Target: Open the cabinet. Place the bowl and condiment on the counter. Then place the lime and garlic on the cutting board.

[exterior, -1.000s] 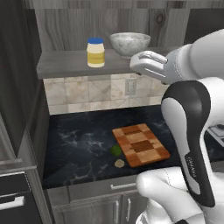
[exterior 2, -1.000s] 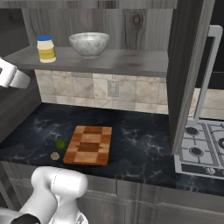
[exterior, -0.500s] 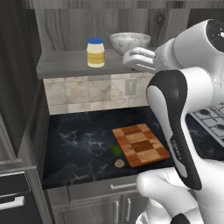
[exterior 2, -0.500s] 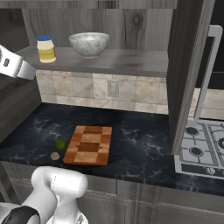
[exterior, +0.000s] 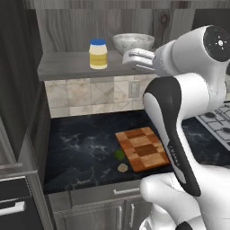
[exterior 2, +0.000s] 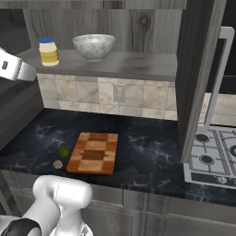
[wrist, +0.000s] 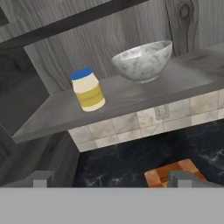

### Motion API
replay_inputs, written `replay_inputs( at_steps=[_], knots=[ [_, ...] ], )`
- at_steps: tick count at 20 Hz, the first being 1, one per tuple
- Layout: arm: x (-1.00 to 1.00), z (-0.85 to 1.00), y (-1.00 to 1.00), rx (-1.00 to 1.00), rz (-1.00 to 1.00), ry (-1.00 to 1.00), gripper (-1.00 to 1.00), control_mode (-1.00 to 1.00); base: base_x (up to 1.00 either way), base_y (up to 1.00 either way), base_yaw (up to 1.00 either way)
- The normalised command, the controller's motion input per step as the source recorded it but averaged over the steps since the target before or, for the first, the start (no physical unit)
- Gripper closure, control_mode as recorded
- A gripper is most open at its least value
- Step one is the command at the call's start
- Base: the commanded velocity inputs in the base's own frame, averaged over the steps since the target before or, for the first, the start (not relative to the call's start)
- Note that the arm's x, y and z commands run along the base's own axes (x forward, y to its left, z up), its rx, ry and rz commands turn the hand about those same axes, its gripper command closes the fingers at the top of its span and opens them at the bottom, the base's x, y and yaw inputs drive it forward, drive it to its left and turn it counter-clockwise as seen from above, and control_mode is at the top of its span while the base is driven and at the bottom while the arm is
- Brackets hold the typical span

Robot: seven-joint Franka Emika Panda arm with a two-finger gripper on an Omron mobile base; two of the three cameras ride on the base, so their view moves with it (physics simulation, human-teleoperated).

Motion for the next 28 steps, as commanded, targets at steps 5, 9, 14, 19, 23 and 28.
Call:
replay_inputs(
  at_steps=[5,9,14,19,23,28],
  knots=[
    [0.16,0.02,0.02,0.00,0.00,-0.05,-1.00,-1.00,0.00,0.00,0.00],
    [0.47,0.10,0.13,0.00,0.00,0.00,-1.00,-1.00,0.00,0.00,0.00],
    [0.44,0.07,0.13,-0.01,0.00,0.00,-1.00,-1.00,0.00,0.00,0.00],
    [0.33,0.00,0.07,-0.04,0.02,0.00,-1.00,-1.00,0.00,0.00,0.00],
    [0.32,0.00,0.02,-0.06,0.03,-0.01,-1.00,-1.00,0.00,0.00,0.00],
    [0.36,0.00,0.07,-0.10,0.04,-0.06,-1.00,-1.00,0.00,0.00,0.00]
  ],
)
